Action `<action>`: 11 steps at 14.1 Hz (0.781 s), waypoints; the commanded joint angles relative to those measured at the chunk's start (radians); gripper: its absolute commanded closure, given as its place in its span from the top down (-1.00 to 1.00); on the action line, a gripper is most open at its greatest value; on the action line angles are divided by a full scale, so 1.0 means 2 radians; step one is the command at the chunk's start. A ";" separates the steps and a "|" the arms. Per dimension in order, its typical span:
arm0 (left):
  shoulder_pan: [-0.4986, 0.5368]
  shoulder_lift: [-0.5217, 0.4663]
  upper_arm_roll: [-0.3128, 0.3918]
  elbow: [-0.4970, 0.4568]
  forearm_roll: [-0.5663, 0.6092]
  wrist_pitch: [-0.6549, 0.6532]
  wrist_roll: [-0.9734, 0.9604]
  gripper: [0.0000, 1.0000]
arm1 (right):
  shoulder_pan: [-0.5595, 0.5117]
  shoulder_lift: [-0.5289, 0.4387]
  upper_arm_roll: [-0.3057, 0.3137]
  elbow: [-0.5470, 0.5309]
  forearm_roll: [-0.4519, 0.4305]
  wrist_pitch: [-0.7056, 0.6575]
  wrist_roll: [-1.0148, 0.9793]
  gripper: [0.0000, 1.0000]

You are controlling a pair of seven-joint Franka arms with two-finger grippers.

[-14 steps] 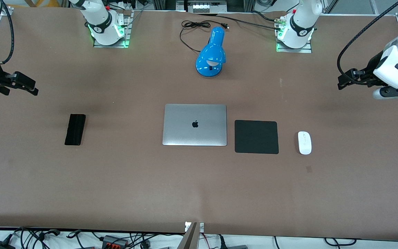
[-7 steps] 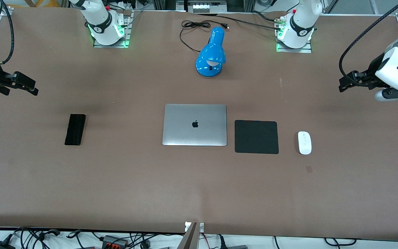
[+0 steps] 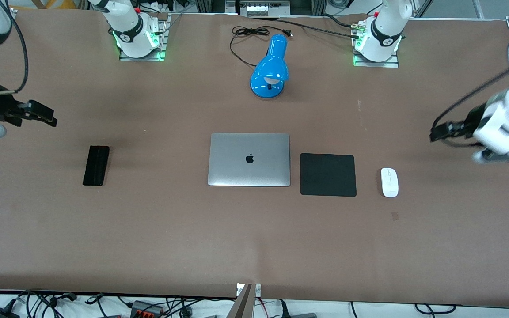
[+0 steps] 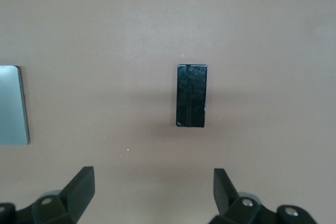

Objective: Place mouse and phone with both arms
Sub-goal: 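Lower the right gripper onto the phone while the left gripper grasps the mouse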

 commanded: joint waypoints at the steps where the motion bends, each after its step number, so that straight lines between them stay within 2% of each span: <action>1: -0.002 0.098 -0.003 0.051 0.006 0.022 0.007 1.00 | -0.006 0.043 0.002 0.003 -0.021 0.009 0.001 1.00; 6: -0.002 0.184 -0.003 0.051 0.006 0.082 0.008 1.00 | -0.017 0.133 -0.002 -0.002 -0.022 0.082 0.002 1.00; 11: -0.004 0.219 -0.006 0.045 0.039 0.148 0.048 1.00 | -0.035 0.211 -0.002 -0.002 -0.022 0.140 0.003 1.00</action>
